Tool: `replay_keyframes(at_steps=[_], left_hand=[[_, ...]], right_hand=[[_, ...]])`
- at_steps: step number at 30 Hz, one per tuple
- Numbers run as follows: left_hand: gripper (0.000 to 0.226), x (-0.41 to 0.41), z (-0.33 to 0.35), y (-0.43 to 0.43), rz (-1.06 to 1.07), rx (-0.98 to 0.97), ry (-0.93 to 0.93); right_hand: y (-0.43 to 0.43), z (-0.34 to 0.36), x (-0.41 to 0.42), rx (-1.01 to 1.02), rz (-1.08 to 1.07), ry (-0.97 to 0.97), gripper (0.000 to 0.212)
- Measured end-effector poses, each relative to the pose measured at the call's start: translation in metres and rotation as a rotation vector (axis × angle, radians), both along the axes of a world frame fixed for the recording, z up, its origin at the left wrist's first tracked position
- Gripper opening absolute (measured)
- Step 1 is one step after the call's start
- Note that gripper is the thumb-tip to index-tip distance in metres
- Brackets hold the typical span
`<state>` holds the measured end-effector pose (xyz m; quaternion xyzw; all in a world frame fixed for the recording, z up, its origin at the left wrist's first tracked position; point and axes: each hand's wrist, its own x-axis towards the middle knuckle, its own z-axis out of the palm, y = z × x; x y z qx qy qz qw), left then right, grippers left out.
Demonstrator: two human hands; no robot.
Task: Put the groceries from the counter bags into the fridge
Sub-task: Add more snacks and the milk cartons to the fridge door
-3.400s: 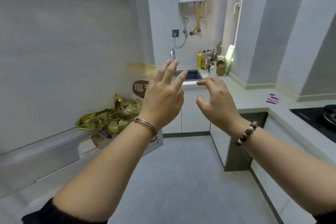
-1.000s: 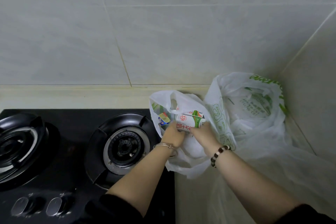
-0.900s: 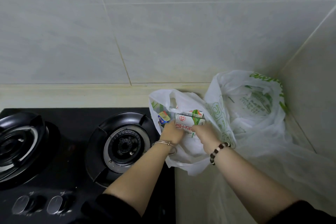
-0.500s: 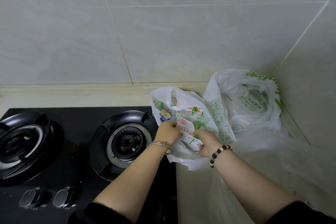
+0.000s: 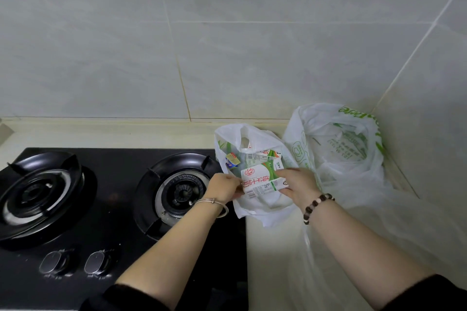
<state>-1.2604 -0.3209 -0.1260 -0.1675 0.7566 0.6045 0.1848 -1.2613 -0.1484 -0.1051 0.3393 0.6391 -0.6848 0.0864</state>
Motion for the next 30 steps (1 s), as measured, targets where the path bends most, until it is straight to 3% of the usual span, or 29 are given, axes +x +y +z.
replay_keyframes(at_steps=[3, 5, 9, 12, 14, 16, 19, 21, 24, 30], left_hand=[[0.017, -0.004, 0.007, -0.011, -0.015, -0.116, 0.172], [0.016, -0.005, 0.018, -0.015, -0.092, -0.092, 0.248], [0.022, -0.008, 0.032, -0.017, -0.313, 0.037, 0.169], [0.012, -0.007, 0.032, -0.021, -0.241, 0.198, 0.077], [0.01, -0.007, 0.027, -0.025, -0.12, 0.318, 0.051], [0.007, -0.007, 0.023, -0.028, -0.006, 0.303, 0.06], [0.014, -0.012, 0.017, -0.031, 0.126, 0.235, 0.067], [0.015, -0.018, 0.011, -0.031, 0.169, 0.224, 0.065], [0.007, -0.032, 0.005, -0.024, 0.122, 0.196, 0.067], [0.007, -0.063, -0.006, -0.008, -0.003, 0.006, 0.111]], right_hand=[[0.002, 0.02, 0.003, 0.046, 0.06, 0.063, 0.005], [0.0, 0.035, 0.004, 0.08, 0.14, 0.117, 0.002], [-0.011, 0.055, 0.003, 0.108, 0.352, 0.177, 0.007], [-0.02, 0.061, -0.001, 0.175, 0.463, 0.226, 0.006], [-0.023, 0.056, -0.011, 0.398, 0.537, 0.35, 0.01], [-0.016, 0.049, -0.023, 0.845, 0.659, 0.569, 0.022], [-0.001, 0.033, -0.045, 1.398, 1.122, 0.759, 0.034], [0.005, 0.014, -0.059, 1.535, 1.43, 0.706, 0.044], [0.011, -0.011, -0.082, 1.658, 1.66, 0.533, 0.058], [0.023, -0.015, -0.132, 1.623, 1.588, 0.32, 0.066]])
